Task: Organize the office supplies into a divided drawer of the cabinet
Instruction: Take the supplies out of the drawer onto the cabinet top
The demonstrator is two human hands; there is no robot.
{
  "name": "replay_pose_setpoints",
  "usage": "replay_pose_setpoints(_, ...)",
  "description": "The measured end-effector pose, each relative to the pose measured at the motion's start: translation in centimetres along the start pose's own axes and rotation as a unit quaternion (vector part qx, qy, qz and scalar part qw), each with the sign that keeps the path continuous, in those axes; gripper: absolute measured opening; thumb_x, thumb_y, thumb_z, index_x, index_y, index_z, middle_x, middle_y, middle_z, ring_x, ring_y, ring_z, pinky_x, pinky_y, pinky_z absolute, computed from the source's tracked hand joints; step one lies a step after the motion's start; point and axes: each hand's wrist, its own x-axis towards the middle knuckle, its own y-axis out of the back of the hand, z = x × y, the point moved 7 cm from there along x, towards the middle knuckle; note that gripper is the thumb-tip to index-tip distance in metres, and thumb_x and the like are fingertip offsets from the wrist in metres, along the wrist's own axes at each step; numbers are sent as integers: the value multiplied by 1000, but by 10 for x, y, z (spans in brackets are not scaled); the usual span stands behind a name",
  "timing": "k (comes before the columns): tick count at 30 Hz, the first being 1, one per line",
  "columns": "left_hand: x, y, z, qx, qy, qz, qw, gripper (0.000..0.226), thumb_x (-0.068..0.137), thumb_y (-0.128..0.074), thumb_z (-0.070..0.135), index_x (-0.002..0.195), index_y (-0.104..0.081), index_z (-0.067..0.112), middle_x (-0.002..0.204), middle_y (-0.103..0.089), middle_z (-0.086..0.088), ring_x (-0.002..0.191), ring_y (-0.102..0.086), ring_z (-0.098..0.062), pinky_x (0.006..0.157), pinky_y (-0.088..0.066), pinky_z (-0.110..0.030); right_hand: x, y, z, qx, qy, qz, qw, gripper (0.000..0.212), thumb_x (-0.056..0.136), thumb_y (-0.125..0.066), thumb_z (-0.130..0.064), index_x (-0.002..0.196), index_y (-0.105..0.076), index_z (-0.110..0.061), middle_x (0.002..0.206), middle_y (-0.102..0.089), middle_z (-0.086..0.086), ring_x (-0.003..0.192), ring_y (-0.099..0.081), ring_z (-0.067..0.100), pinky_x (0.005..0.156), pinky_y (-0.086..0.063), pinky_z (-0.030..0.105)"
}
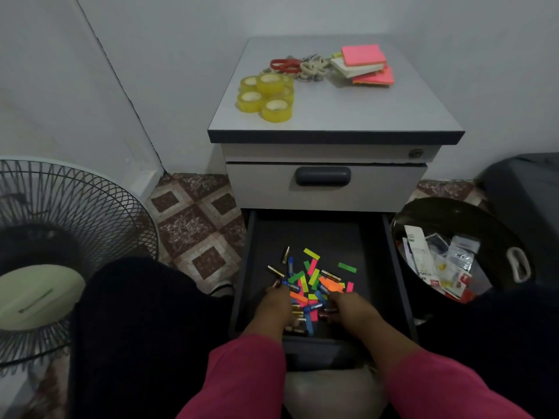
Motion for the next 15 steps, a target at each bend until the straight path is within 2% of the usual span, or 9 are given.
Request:
replay_pose_setpoints(2,0,1,7,-22,-14,6,1000,66,79,-75,16,135,-41,12,133,-46,-11,118,-52,-25,94,-45,-31,0,1,1,-5,1,1,1000,29,89,-62,-26,117,-58,-16,117,-61,6,105,-59,22,81,-44,27)
replay_pose_setpoints(5,0,1,13,-22,-31,5,999,65,82,-72,10,137,-38,9,130,-53,-10,117,-55,-25,93,-46,-32,1,1,3,-26,-1,11,1000,26,91,-59,-31,113,-58,-19,114,-62,5,102,-58,21,78,-44,28)
replay_pose_setpoints(11,-4,4,16,2,-50,4,999,60,85,-69,9,137,-38,10,127,-55,-11,114,-56,-26,89,-45,-32,0,3,-3,-104,25,42,993,43,91,-56,-39,129,-45,-22,120,-59,4,108,-57,22,85,-47,34)
replay_pose_setpoints(15,-4,5,19,3,-66,4,998,54,86,-65,6,134,-40,9,125,-56,-13,113,-56,-27,85,-44,-30,3,2,-16,-107,72,70,989,52,89,-59,-37,136,-39,-26,128,-52,1,112,-56,22,88,-51,37)
